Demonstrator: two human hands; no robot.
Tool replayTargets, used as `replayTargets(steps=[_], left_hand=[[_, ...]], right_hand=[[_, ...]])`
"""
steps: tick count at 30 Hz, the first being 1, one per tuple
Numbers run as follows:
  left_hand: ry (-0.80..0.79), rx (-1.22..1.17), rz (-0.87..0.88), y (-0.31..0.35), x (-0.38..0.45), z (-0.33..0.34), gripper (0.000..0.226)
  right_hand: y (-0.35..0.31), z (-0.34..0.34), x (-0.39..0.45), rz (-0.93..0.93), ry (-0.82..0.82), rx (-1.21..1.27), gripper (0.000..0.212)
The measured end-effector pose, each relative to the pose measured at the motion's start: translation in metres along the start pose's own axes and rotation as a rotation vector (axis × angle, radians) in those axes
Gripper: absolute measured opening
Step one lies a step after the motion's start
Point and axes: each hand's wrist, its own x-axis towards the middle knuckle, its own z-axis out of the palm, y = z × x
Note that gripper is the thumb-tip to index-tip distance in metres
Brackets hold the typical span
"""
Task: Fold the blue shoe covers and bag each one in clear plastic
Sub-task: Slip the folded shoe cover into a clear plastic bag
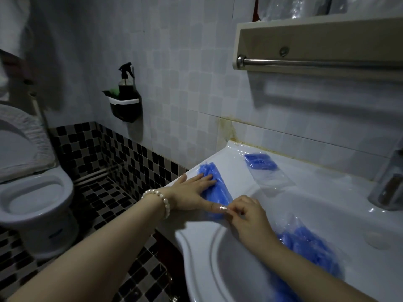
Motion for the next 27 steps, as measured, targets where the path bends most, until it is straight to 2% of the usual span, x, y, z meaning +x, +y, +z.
replayTargets(steps=[3, 7, 9, 11, 12, 14, 17, 20, 22, 25, 27], left_hand=[[-0.005, -0.013, 0.004, 0.001, 0.0, -0.002, 0.11], [0.004, 0.006, 0.014, -0.001, 0.0, -0.001, 0.098], [0.017, 0.013, 0.016, -0.002, 0.0, 0.0, 0.089], [0.027, 0.013, 0.02, -0.002, 0.001, 0.0, 0.087], [0.032, 0.008, 0.021, -0.002, 0.001, 0.001, 0.087], [0.035, -0.007, 0.02, -0.002, 0.001, 0.001, 0.087], [0.037, -0.013, 0.019, -0.003, 0.001, 0.001, 0.088], [0.061, -0.001, 0.02, -0.002, 0.002, 0.004, 0.09], [0.071, -0.015, 0.014, -0.002, 0.003, 0.005, 0.093], [0.044, -0.154, 0.014, -0.002, 0.001, 0.001, 0.083], [0.016, -0.198, 0.017, -0.001, -0.001, -0.001, 0.09]], right_hand=[[-0.016, -0.001, 0.004, 0.218, -0.099, -0.027, 0.033], [-0.024, -0.008, 0.011, 0.257, -0.217, -0.085, 0.033], [-0.021, -0.012, 0.011, 0.214, -0.234, 0.066, 0.02], [-0.012, -0.021, 0.01, 0.07, -0.239, 0.167, 0.033], [-0.006, -0.026, 0.01, -0.029, -0.261, 0.125, 0.039], [0.002, -0.032, 0.012, -0.157, -0.267, 0.053, 0.028], [0.008, -0.03, 0.012, -0.201, -0.163, 0.018, 0.011], [0.005, -0.018, 0.011, -0.246, -0.084, -0.071, 0.02], [-0.001, -0.011, 0.009, -0.171, -0.063, -0.15, 0.016], [-0.012, -0.007, 0.011, 0.1, -0.146, -0.219, 0.032], [-0.017, -0.008, 0.016, 0.197, -0.197, -0.312, 0.034]])
